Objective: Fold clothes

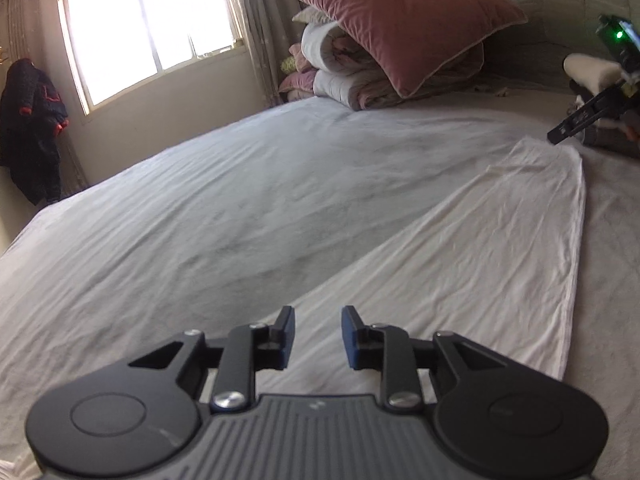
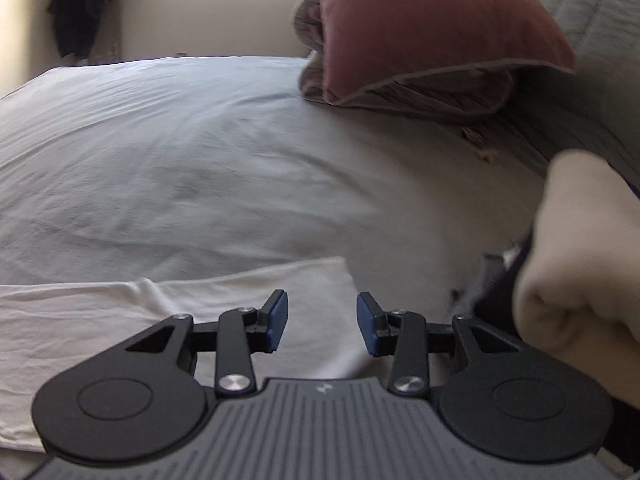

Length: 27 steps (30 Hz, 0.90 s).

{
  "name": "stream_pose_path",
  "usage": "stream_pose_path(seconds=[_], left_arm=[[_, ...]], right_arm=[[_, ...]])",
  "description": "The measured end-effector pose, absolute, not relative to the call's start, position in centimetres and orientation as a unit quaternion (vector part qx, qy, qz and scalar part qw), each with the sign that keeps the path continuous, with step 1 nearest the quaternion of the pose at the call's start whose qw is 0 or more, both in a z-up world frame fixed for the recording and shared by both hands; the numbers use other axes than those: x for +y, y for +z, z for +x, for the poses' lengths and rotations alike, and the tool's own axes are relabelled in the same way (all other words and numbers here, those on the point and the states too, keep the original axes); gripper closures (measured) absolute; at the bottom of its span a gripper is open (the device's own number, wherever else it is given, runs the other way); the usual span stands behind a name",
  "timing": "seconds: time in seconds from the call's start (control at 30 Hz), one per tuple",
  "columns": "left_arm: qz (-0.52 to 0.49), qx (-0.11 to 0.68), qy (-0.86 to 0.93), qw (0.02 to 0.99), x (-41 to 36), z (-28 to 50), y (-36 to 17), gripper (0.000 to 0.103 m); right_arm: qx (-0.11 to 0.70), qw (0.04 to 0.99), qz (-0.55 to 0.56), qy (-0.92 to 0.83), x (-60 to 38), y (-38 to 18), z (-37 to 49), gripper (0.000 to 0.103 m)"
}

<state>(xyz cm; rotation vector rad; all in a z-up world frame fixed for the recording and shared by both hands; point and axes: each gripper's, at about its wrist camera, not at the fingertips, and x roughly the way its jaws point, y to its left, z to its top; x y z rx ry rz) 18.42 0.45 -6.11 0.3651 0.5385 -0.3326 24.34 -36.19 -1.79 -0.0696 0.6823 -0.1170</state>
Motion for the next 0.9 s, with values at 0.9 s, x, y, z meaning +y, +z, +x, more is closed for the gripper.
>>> stream_pose_path(seconds=[0.9], left_arm=[[0.196, 0.249, -0.147, 0.937, -0.2, 17.8, -7.5, 0.076]], right_arm=[[0.24, 0.939, 0.173, -0.173, -38.0, -4.8, 20.5, 0.102]])
